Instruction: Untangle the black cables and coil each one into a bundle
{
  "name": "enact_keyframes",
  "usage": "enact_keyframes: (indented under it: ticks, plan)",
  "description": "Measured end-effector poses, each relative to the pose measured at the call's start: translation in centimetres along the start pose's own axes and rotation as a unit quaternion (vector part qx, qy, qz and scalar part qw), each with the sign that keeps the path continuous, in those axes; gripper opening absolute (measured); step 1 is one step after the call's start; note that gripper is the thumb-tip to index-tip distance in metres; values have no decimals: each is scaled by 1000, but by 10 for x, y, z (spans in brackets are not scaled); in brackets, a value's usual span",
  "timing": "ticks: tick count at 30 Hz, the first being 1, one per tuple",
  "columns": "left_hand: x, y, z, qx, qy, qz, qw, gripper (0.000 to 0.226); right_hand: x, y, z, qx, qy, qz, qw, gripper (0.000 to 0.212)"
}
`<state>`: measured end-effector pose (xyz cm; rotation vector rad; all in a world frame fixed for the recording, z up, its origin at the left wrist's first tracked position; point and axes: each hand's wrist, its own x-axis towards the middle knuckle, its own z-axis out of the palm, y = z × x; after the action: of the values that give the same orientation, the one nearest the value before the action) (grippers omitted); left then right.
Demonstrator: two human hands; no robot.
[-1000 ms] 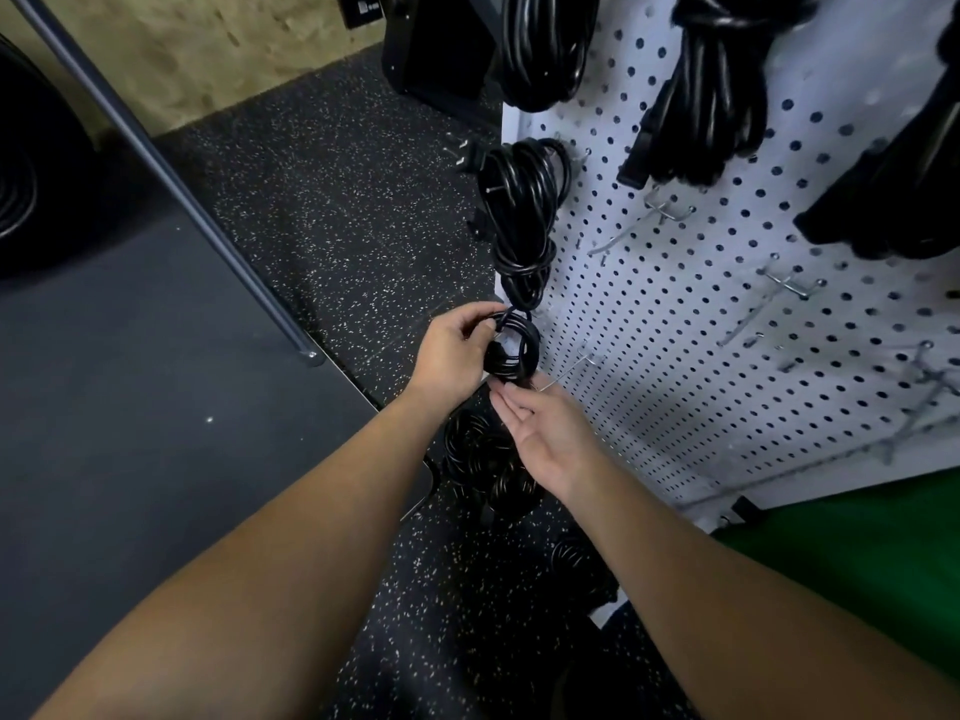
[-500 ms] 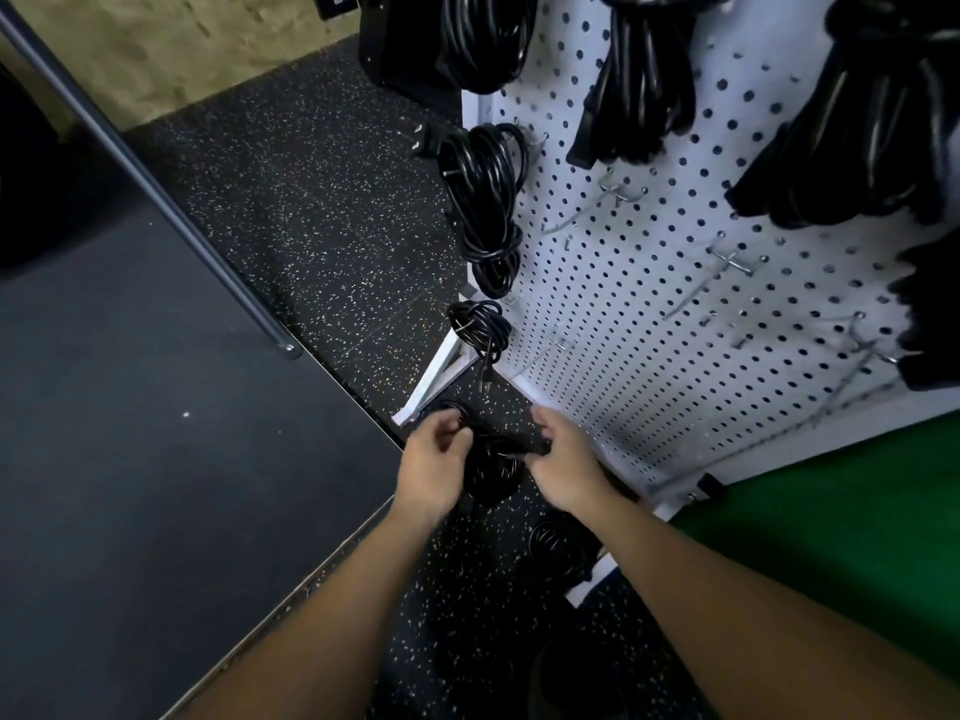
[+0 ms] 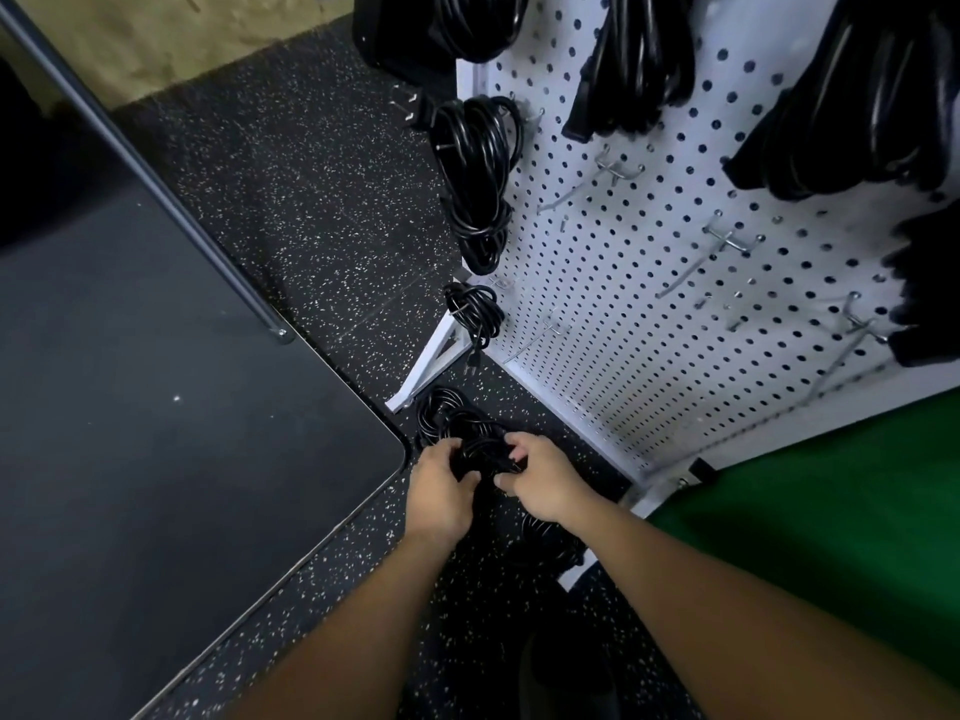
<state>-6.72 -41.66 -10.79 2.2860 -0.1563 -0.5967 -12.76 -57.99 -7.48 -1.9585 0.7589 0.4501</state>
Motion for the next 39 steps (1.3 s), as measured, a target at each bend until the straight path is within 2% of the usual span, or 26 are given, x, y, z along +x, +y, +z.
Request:
enact_keyframes:
  ticks: [3, 8, 11, 14, 16, 21, 24, 27, 34, 39]
  plan:
    - [-6, 2, -9, -36, -12, -7, 999, 23, -6, 1, 0, -4, -8, -2, 1000, 68]
    - [-15, 6, -33, -75, -28, 28, 996, 21, -17, -5, -14, 50, 15, -29, 998, 50]
    - [-17, 16, -51, -103, -24, 56, 993, 21, -28, -14, -23, 83, 5, -55, 995, 63]
    - [-21, 31, -67, -118, -27, 95, 988, 18, -42, -19, -31, 121, -49, -69, 989, 83]
    - [-23, 39, -75, -130, -22, 115, 985, 20, -51, -22, -34, 131, -64, -83, 986, 79]
    - [-30, 64, -88, -207, 0, 127, 970, 30, -66, -34, -44, 147, 14, -106, 983, 49]
    - [-28, 80, -93, -230, 11, 144, 962, 32, -74, -40, -50, 148, 58, -124, 979, 39]
    - [-24, 93, -95, -246, 15, 160, 956, 30, -76, -45, -54, 178, 110, -139, 968, 40]
    - [0, 112, -86, -252, 33, 171, 952, 29, -61, -50, -62, 218, 166, -135, 952, 36]
    - [26, 120, -69, -232, -19, 150, 961, 43, -40, -46, -64, 226, 217, -108, 944, 41]
